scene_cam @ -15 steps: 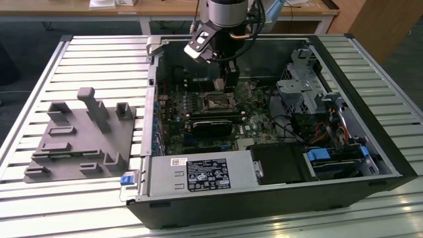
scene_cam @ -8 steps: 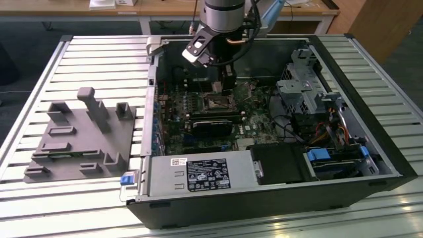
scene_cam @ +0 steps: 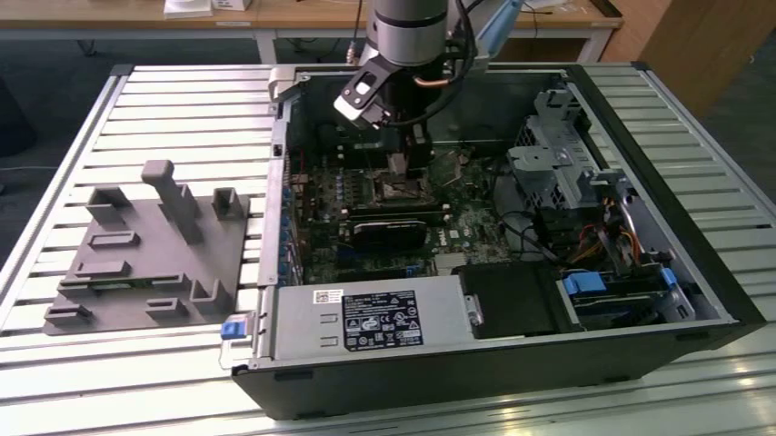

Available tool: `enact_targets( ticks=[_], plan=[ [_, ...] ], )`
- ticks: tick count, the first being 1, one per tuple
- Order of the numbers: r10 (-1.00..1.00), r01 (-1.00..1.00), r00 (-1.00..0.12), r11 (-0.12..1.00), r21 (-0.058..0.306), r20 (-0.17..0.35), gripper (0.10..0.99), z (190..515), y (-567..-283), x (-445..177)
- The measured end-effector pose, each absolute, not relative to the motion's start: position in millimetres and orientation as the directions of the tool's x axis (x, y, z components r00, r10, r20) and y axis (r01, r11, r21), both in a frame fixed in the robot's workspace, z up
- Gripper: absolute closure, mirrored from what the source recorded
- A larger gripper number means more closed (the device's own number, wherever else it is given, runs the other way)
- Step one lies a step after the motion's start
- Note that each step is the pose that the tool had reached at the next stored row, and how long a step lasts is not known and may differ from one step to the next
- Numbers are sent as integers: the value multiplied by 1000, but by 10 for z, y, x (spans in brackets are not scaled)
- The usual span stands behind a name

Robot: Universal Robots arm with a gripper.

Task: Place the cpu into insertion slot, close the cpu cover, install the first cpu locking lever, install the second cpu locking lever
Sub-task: 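Place the cpu into insertion slot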

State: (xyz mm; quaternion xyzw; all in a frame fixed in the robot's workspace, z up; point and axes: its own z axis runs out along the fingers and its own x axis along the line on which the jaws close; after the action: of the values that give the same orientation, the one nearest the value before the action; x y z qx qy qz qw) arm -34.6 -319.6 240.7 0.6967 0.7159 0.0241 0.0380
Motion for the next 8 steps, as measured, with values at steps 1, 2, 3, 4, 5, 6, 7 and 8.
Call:
enact_targets(
  ticks=[1,2,3,4,5,6,7,8],
  plan=[
    [999,996,-26,28,88,-21,545,2399,-3195,-349],
    [999,996,-26,28,88,-22,545,2392,-3195,-350],
    [999,996,-26,28,87,-22,545,2384,-3195,-352],
    [999,996,-26,28,88,-22,545,2375,-3195,-354],
    [999,996,-26,28,88,-23,545,2367,-3195,-361],
    [999,996,-26,28,88,-23,545,2359,-3194,-364],
    [999,996,-26,28,89,-23,545,2352,-3192,-368],
    [999,996,-26,28,89,-24,545,2343,-3191,-372]
  ],
)
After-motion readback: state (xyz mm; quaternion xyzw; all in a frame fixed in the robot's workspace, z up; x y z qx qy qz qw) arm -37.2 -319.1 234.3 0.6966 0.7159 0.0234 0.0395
